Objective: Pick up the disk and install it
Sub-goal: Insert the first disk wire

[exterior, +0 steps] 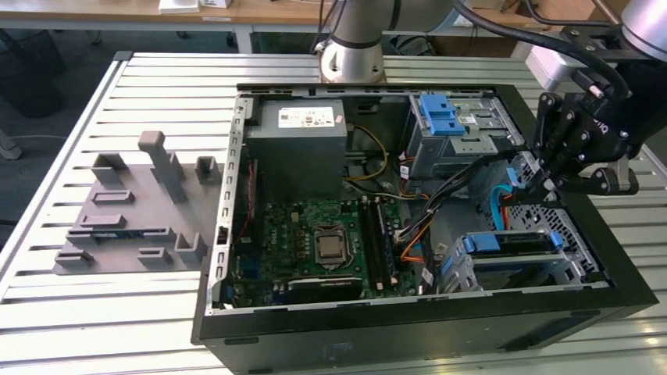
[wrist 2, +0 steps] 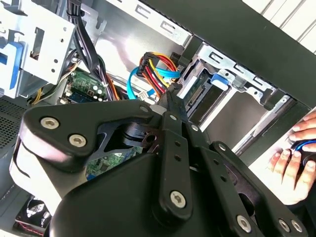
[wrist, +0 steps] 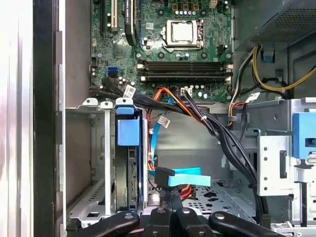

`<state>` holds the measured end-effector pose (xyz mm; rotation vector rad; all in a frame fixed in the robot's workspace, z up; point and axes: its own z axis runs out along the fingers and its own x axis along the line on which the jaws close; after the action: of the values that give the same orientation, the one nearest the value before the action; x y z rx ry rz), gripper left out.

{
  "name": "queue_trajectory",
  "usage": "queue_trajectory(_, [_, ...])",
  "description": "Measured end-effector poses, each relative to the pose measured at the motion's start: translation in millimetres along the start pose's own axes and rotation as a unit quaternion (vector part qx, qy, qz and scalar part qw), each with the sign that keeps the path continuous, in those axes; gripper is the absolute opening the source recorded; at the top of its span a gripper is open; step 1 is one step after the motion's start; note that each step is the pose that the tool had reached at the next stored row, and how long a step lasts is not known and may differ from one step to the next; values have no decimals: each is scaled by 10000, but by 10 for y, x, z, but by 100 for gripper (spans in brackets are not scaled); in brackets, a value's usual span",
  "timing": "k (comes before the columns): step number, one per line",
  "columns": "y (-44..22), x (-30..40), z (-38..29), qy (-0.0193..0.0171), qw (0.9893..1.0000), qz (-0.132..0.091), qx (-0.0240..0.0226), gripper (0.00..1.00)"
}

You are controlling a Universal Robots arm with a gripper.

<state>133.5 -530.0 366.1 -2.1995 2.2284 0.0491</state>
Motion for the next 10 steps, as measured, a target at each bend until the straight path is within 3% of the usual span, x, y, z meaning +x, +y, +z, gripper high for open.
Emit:
queue_trajectory(5, [-1, 0, 2, 9, 10000, -2, 32, 11])
queue_trajectory(10, [7, -1, 3, 22, 10000, -1, 46, 24])
